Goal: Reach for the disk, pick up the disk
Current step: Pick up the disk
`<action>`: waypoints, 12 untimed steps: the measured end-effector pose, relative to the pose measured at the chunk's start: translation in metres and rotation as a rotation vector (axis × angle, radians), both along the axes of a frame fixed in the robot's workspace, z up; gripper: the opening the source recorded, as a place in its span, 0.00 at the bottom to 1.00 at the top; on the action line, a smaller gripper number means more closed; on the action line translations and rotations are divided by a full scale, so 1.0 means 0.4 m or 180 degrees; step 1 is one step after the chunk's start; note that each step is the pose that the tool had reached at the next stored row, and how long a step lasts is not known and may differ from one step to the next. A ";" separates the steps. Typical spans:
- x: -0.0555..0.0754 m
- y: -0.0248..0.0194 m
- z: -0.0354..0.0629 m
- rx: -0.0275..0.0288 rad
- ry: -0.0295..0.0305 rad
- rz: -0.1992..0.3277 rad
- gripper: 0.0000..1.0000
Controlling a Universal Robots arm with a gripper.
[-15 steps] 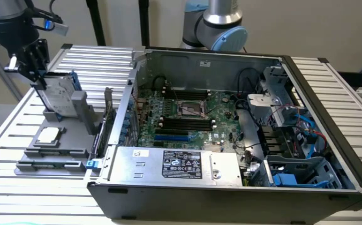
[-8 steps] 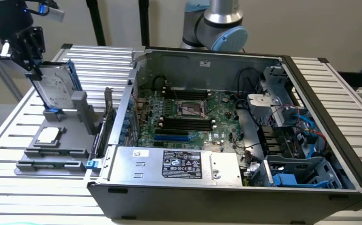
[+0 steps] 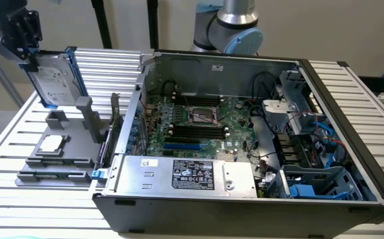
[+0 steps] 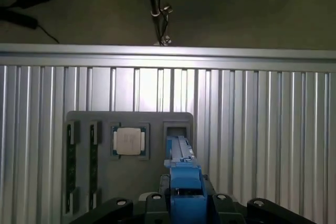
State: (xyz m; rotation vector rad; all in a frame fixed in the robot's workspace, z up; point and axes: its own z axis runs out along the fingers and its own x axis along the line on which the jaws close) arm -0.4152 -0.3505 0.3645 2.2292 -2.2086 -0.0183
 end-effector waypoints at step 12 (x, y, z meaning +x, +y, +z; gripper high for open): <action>0.040 0.002 0.137 -0.0001 -0.0003 -0.0023 0.33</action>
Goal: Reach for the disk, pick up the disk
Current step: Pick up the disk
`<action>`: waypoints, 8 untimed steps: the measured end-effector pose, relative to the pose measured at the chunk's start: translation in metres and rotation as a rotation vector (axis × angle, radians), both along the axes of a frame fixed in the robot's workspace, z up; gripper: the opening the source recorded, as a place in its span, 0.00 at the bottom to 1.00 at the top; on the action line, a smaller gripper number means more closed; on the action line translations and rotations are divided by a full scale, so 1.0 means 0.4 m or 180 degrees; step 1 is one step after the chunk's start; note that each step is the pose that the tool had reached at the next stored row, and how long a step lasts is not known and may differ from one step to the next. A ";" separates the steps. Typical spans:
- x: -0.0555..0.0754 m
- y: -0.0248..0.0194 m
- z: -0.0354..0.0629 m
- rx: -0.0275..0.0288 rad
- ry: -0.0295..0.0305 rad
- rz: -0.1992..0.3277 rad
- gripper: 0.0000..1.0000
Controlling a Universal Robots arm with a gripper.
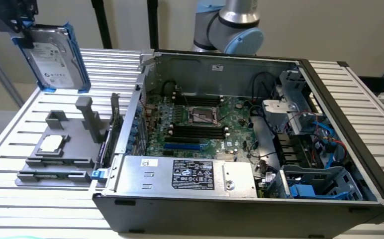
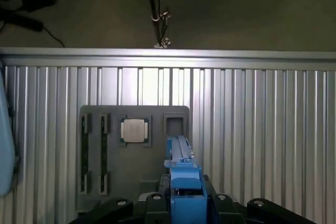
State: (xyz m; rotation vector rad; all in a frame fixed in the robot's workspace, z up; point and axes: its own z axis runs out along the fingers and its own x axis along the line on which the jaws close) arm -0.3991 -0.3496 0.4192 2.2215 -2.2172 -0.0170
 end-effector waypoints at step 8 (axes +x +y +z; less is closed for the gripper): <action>0.091 -0.017 0.091 0.0005 0.0008 0.0000 0.33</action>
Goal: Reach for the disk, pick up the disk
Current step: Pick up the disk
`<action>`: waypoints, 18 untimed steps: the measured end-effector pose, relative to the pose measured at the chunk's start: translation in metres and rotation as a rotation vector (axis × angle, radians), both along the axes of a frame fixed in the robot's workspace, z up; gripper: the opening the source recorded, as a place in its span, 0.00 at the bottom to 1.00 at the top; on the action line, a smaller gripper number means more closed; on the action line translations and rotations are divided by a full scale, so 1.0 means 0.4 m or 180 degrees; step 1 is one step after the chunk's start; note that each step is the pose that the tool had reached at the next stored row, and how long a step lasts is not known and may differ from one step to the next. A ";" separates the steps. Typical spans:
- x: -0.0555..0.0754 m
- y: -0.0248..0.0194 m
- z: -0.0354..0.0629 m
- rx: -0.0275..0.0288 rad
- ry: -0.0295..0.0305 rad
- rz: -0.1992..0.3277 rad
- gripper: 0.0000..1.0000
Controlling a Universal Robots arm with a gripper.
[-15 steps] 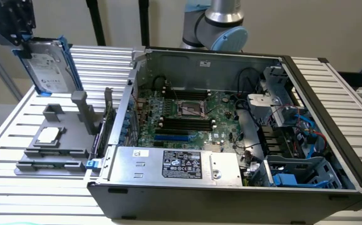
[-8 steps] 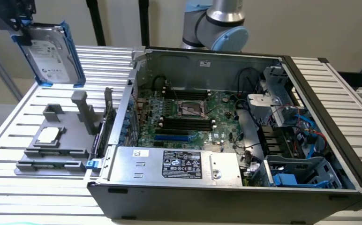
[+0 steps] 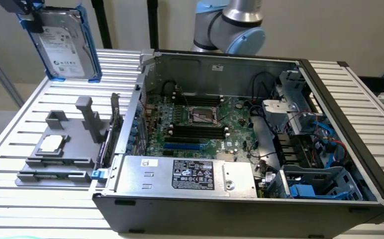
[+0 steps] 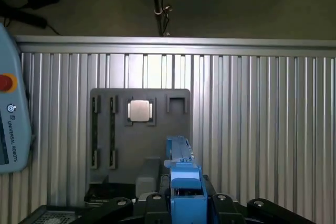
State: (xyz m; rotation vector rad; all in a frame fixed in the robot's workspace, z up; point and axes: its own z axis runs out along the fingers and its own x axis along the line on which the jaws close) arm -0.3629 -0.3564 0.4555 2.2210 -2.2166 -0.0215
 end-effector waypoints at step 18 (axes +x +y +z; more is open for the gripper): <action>0.205 -0.055 0.152 0.0000 0.0023 0.0000 0.33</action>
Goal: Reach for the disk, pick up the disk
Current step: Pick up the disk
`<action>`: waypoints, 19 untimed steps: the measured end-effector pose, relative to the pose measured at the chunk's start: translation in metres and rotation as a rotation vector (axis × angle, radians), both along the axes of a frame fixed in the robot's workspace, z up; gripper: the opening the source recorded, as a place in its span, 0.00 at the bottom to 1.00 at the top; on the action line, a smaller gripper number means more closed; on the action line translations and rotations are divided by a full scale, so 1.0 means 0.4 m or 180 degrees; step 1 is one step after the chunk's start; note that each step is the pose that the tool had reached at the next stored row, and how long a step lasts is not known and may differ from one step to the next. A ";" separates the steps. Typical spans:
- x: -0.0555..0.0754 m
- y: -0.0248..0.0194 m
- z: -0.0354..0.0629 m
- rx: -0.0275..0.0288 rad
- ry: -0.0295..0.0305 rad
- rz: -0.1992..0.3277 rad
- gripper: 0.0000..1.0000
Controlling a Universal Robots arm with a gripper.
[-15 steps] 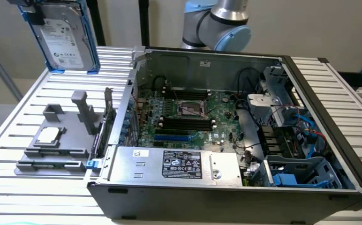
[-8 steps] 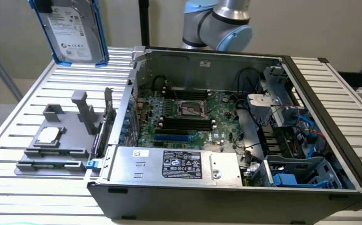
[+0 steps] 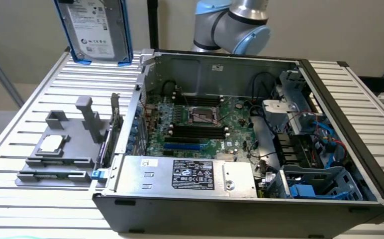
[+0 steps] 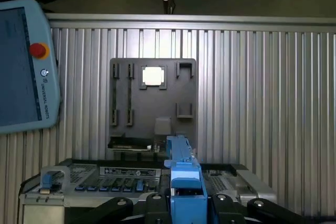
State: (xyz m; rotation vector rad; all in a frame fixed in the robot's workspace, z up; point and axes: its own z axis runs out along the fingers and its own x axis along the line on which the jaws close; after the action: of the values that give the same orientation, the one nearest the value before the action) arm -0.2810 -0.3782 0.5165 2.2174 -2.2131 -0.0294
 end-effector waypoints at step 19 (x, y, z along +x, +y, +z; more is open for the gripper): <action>0.201 -0.087 0.001 0.0002 0.0000 0.0000 0.33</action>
State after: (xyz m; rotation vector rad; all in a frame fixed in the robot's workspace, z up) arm -0.2005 -0.4132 0.5170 2.2177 -2.2134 -0.0303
